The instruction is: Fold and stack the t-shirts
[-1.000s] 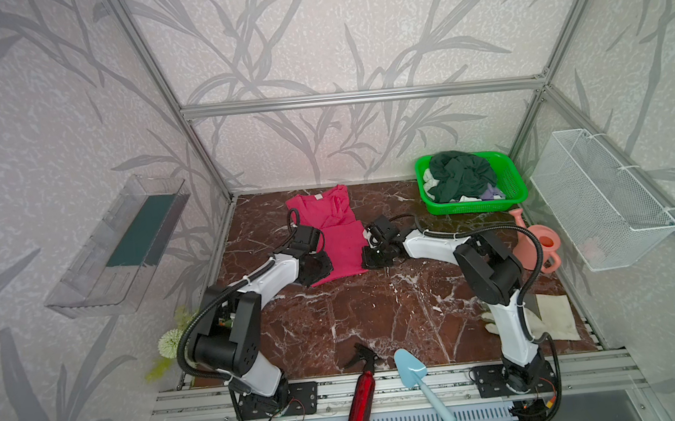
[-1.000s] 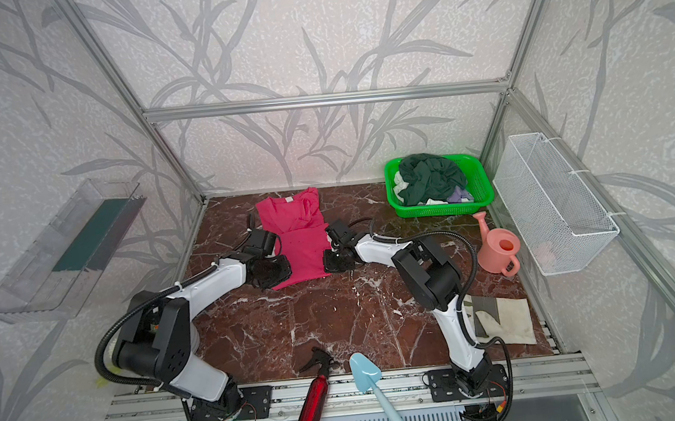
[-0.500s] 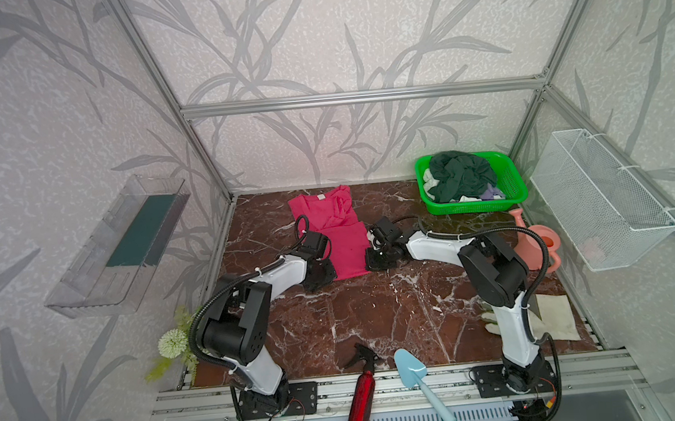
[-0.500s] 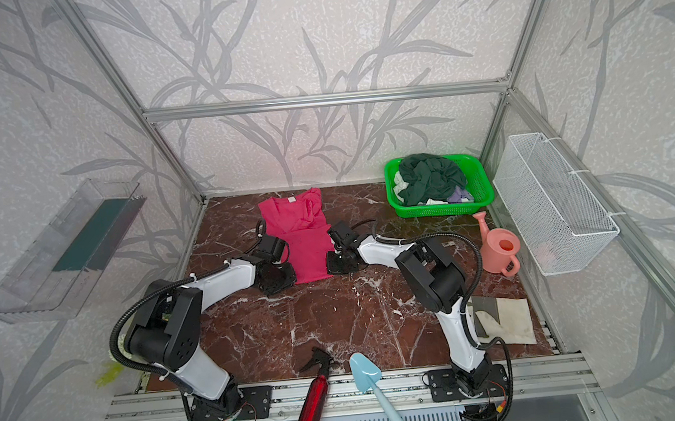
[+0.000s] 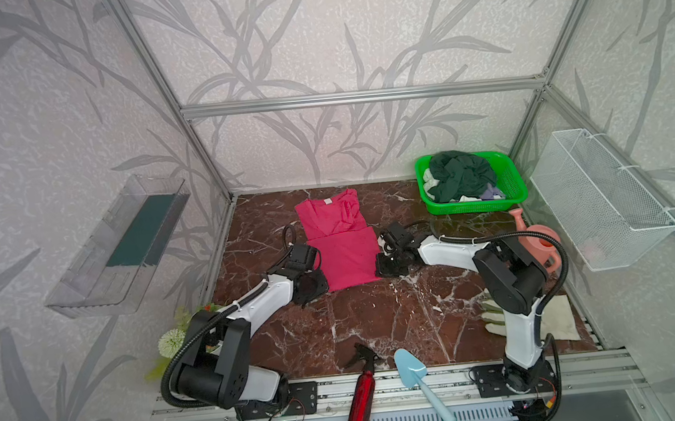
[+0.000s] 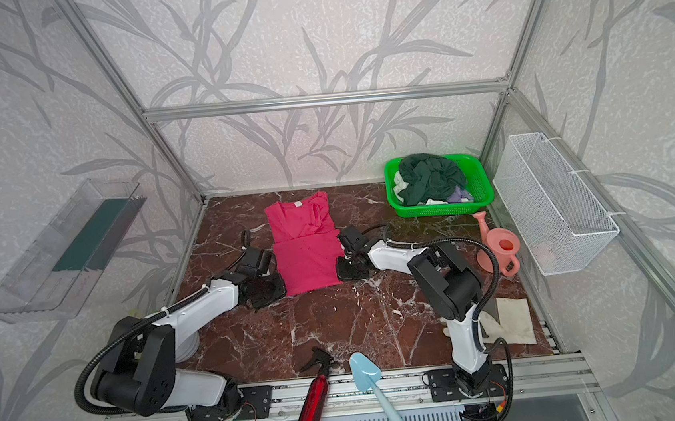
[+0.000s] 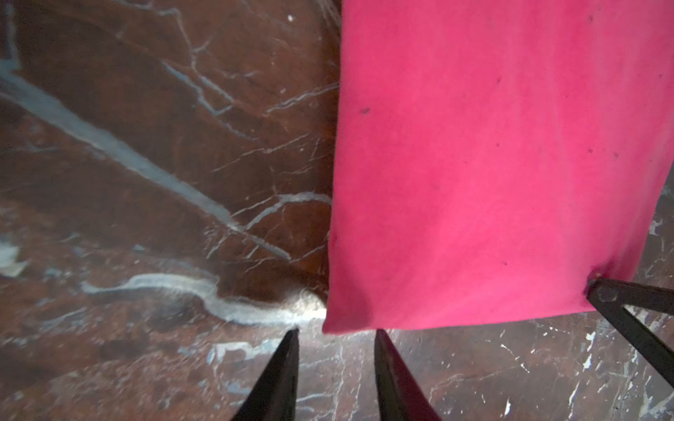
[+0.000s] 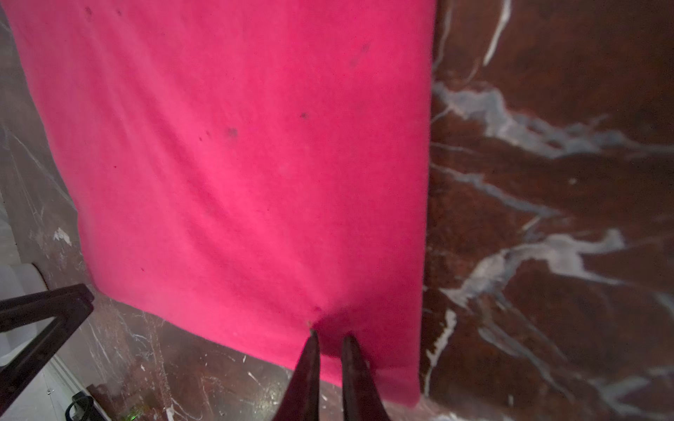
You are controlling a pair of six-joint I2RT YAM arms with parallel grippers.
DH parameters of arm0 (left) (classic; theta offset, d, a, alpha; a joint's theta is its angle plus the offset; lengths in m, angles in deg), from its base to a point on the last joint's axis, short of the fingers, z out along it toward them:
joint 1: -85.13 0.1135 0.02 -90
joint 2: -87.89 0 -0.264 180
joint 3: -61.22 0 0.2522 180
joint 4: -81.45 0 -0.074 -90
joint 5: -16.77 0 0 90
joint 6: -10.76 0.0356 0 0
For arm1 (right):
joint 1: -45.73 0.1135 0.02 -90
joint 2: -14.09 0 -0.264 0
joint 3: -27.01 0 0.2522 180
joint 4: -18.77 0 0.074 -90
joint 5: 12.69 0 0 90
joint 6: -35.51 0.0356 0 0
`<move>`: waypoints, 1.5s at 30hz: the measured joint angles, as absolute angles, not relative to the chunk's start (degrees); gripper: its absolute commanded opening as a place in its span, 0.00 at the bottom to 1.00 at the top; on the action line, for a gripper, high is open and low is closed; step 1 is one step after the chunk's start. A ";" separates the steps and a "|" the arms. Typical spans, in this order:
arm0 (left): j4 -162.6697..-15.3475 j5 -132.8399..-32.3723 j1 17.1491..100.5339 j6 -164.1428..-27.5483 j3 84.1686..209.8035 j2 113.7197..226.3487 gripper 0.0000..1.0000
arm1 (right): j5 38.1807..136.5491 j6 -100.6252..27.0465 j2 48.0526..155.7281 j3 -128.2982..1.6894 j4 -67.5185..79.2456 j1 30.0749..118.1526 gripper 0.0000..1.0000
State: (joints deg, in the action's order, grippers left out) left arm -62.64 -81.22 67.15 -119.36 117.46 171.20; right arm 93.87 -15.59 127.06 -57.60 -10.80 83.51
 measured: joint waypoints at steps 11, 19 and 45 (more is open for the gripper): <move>-63.14 -82.10 67.15 -120.87 118.89 176.18 0.05 | 92.25 -15.27 121.94 -53.36 -13.55 83.51 0.45; -62.13 -82.12 67.15 -121.06 118.69 175.94 0.00 | 92.30 -15.07 121.66 -51.70 -12.00 83.49 0.44; -43.91 -81.97 58.13 -125.50 115.32 158.54 0.00 | 95.38 -13.45 105.22 -38.63 -11.48 87.07 0.00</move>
